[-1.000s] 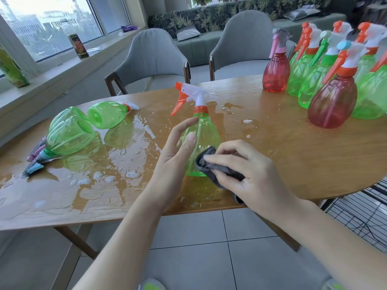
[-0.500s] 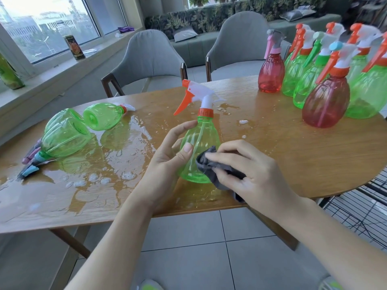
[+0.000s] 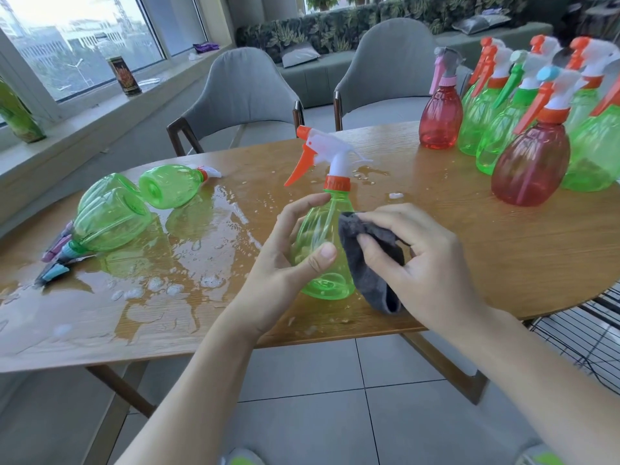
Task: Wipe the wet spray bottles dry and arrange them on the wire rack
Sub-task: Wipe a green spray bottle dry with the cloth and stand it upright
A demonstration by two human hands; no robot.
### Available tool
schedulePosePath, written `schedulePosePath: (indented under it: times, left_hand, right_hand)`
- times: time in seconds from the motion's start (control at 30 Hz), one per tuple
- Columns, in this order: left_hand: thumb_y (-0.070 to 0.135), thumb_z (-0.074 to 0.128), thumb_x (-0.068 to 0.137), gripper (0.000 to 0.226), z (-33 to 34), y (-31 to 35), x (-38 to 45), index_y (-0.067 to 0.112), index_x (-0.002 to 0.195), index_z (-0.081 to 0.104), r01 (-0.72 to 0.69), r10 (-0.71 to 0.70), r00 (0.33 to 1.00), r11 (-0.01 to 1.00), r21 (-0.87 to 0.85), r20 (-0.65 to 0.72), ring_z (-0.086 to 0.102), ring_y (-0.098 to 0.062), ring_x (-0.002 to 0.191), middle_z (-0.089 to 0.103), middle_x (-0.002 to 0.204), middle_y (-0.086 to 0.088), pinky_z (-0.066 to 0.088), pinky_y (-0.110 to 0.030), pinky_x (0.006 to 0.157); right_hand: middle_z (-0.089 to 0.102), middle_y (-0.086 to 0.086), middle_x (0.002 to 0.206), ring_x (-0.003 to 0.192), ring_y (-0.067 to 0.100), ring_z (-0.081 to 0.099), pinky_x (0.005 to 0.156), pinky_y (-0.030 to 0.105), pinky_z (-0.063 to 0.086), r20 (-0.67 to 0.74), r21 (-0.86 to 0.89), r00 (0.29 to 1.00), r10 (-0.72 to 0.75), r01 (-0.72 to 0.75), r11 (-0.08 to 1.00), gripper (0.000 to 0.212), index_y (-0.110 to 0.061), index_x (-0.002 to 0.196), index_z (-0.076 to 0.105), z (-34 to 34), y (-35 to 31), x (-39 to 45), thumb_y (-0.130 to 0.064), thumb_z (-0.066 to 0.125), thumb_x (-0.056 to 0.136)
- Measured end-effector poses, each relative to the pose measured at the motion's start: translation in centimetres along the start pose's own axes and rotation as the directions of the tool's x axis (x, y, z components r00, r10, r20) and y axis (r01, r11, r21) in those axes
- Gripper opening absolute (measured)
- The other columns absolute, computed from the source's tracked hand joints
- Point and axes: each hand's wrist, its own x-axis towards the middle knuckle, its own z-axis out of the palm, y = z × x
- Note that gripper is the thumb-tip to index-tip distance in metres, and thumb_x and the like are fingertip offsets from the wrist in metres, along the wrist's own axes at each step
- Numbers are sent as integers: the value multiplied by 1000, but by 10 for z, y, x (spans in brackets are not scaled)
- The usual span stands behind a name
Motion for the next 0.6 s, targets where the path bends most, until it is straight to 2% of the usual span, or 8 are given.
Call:
schedulePosePath:
  times: [0.03, 0.13, 0.27, 0.33, 0.43, 0.5, 0.6]
  left_hand:
    - [31, 74, 97, 53, -2, -5, 0, 44, 145, 55, 7, -7, 1000, 1000, 1, -12, 53, -22, 145, 55, 155, 2, 50, -45, 115]
    - [29, 74, 95, 54, -8, -6, -1, 46, 143, 57, 12, -13, 1000, 1000, 26, 25, 51, -22, 147, 57, 154, 5, 45, -53, 119]
    - [30, 74, 97, 55, -12, -4, 0, 43, 147, 55, 35, -38, 998, 997, 74, 42, 44, -16, 152, 54, 157, 8, 35, -57, 125]
    - [34, 75, 98, 56, -12, -6, 1, 43, 149, 53, 55, -57, 998, 997, 54, 33, 45, -22, 152, 53, 159, 4, 34, -62, 124]
    - [39, 72, 96, 58, -10, -10, 1, 42, 150, 52, 75, -76, 996, 997, -29, -37, 47, -34, 150, 53, 158, -5, 35, -68, 122]
    - [41, 70, 96, 55, -10, -11, 2, 44, 148, 55, 77, -85, 992, 993, -85, -90, 48, -38, 148, 53, 157, -10, 34, -69, 122]
    - [45, 72, 98, 50, -11, -16, 5, 46, 146, 57, 77, -90, 989, 992, -104, -118, 47, -35, 149, 57, 154, 1, 33, -71, 122]
  right_hand:
    - [70, 4, 107, 99, 10, 65, 90, 17, 48, 8, -29, 1000, -11, 11, 1000, 22, -8, 115, 76, 0, 0, -1, -11, 71, 93]
    - [71, 5, 106, 99, 10, 64, 89, 15, 47, 5, -75, 999, -42, 42, 996, 22, -8, 115, 76, 0, 0, 3, -10, 70, 94]
    - [71, 2, 112, 105, 9, 65, 92, 19, 48, -1, 8, 1000, 28, -28, 1000, 25, -13, 121, 75, 1, 0, 9, -13, 68, 97]
    - [70, 2, 112, 107, 10, 65, 92, 20, 48, 7, 34, 999, 39, -39, 999, 25, -13, 121, 74, 3, 1, 6, -12, 68, 97]
    - [70, 4, 109, 102, 12, 66, 88, 23, 51, 51, 21, 999, -14, 13, 1000, 23, -9, 117, 76, 8, 2, -4, -10, 71, 95]
    - [69, 7, 109, 101, 12, 66, 87, 19, 50, 98, 15, 993, -59, 58, 998, 24, -6, 117, 76, 11, 1, -12, -9, 72, 93]
    - [67, 10, 109, 98, 14, 64, 89, 14, 47, 179, 11, 972, -151, 151, 988, 22, -5, 115, 77, 14, 0, -20, -8, 71, 94]
